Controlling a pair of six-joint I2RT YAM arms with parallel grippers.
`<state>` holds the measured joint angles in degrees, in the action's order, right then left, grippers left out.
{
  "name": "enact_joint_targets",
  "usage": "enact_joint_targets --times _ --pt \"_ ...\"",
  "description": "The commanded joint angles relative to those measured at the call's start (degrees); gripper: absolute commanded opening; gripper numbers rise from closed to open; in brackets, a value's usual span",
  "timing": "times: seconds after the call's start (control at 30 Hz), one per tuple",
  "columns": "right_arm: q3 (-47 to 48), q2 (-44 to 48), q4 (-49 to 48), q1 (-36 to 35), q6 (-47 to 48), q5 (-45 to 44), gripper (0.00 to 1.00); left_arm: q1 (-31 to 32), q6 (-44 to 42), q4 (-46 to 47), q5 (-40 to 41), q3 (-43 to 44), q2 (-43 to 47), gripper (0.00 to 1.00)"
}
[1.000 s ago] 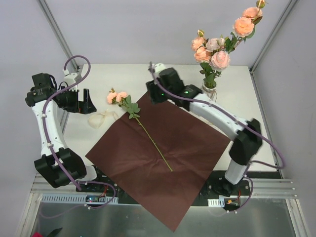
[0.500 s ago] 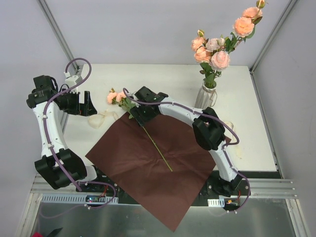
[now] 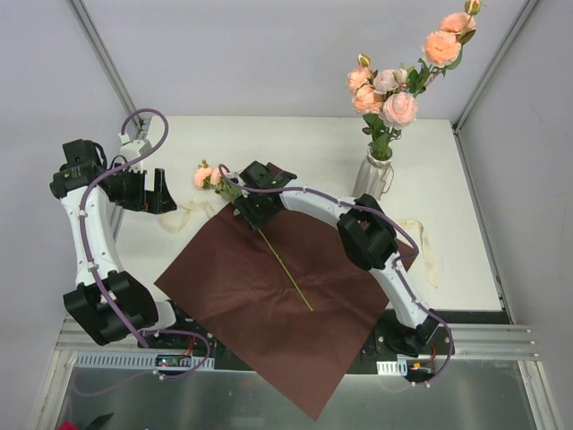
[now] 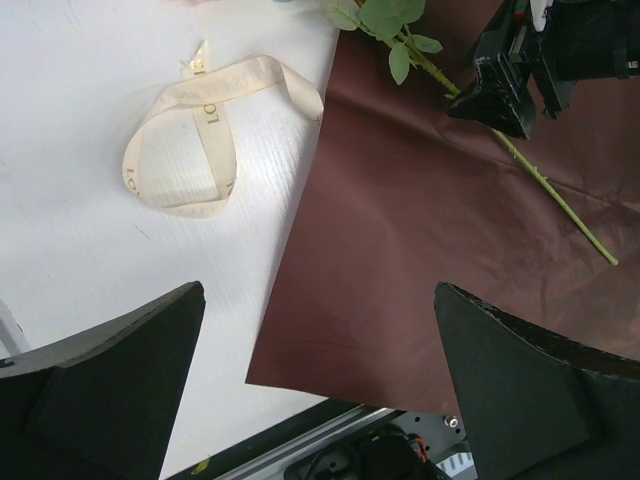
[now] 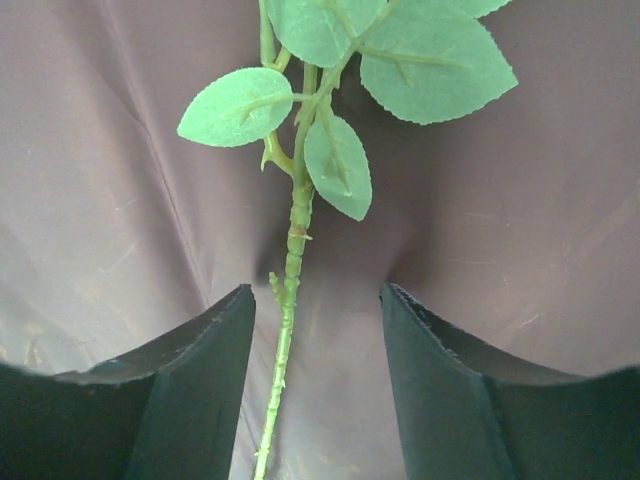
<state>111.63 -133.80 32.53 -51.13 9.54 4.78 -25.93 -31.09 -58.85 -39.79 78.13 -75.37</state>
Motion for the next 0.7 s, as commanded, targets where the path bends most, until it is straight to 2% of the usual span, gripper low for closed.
enact_joint_targets --times 0.0,0.1,0.37,0.47,0.5,0.67 --pt "2.27 -1.46 0.34 -0.37 -1.36 -2.04 0.51 0.0 -1.95 -0.39 0.59 -0.69 2.25 0.99" --pt "2.62 -2.25 0.69 -0.9 -1.19 -4.41 0.39 -0.08 -2.39 -0.3 1.12 -0.87 2.42 0.99" --pt "4.03 -4.01 2.36 -5.02 1.0 -13.99 0.26 0.01 -2.92 -0.3 1.82 -1.31 2.86 0.99" --pt "4.47 -4.28 2.89 -6.08 0.66 -17.34 0.12 -0.08 -2.92 -0.3 1.91 -1.31 2.95 0.99" --pt "4.21 -3.41 2.62 -6.17 0.39 -18.74 0.02 -0.08 -2.92 -0.3 2.0 -1.31 3.04 0.99" --pt "1.13 3.35 -1.59 -6.26 0.12 -21.73 0.01 -0.08 -2.48 -0.39 2.17 -1.22 2.95 0.99"
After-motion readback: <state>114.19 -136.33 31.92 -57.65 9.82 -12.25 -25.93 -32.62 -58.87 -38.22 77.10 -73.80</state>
